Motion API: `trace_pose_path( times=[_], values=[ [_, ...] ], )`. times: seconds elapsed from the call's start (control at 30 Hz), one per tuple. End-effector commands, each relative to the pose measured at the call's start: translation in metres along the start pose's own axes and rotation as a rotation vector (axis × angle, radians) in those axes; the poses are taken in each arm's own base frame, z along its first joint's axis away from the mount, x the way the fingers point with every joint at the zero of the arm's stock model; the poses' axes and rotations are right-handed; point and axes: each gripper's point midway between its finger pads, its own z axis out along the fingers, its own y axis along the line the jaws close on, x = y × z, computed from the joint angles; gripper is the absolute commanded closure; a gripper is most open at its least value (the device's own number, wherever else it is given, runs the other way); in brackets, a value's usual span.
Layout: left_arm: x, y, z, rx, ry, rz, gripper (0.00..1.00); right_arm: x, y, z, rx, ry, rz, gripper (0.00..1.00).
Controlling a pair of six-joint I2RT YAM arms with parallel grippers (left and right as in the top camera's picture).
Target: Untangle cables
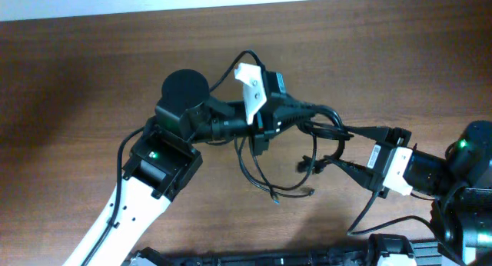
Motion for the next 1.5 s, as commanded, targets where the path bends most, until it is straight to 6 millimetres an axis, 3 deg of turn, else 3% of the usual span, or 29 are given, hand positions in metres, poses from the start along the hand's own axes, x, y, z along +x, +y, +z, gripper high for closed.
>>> trace_pose_path(
  times=[0.0, 0.3, 0.47, 0.57, 0.7, 0.73, 0.77, 0.87, 1.0, 1.07, 1.13, 1.27, 1.47],
  values=[
    [-0.019, 0.036, -0.007, -0.214, -0.076, -0.091, 1.00, -0.009, 0.010, -0.001, -0.039, -0.038, 0.012, 0.50],
    [-0.025, 0.062, -0.015, -0.365, -0.140, -0.214, 1.00, -0.013, 0.018, -0.002, -0.075, -0.065, 0.043, 0.50],
    [-0.032, 0.064, -0.017, -0.381, -0.174, -0.227, 1.00, -0.015, 0.020, -0.002, -0.086, -0.078, 0.046, 0.47],
    [-0.030, 0.063, -0.017, -0.372, -0.165, -0.230, 1.00, -0.008, 0.015, -0.002, -0.055, -0.037, 0.045, 0.46],
    [-0.022, 0.064, -0.016, -0.382, -0.123, -0.187, 1.00, 0.016, -0.004, -0.002, 0.058, 0.102, 0.037, 0.40],
    [-0.018, 0.058, -0.013, -0.346, -0.092, -0.131, 1.00, 0.022, -0.011, -0.004, 0.095, 0.139, 0.025, 0.38],
    [-0.015, 0.039, -0.007, -0.236, -0.055, -0.028, 1.00, 0.023, -0.017, -0.004, 0.120, 0.152, 0.004, 0.28],
    [-0.010, 0.000, -0.002, -0.010, -0.024, 0.094, 1.00, 0.014, -0.029, -0.005, 0.156, 0.129, -0.074, 0.21],
    [-0.009, -0.013, -0.003, 0.068, -0.019, 0.125, 1.00, 0.006, -0.037, -0.005, 0.179, 0.110, -0.128, 0.22],
    [-0.010, -0.013, -0.003, 0.066, -0.022, 0.128, 1.00, 0.006, -0.036, -0.005, 0.174, 0.108, -0.124, 0.34],
    [-0.013, -0.009, -0.003, 0.040, -0.033, 0.139, 1.00, 0.003, -0.026, -0.003, 0.125, 0.073, -0.101, 0.47],
    [-0.017, 0.011, -0.003, -0.076, -0.048, 0.113, 1.00, -0.019, 0.006, -0.002, -0.036, -0.077, -0.057, 0.54],
    [-0.037, 0.026, -0.007, -0.172, -0.129, 0.024, 1.00, -0.020, 0.018, -0.002, -0.088, -0.101, 0.011, 0.54]
  ],
)
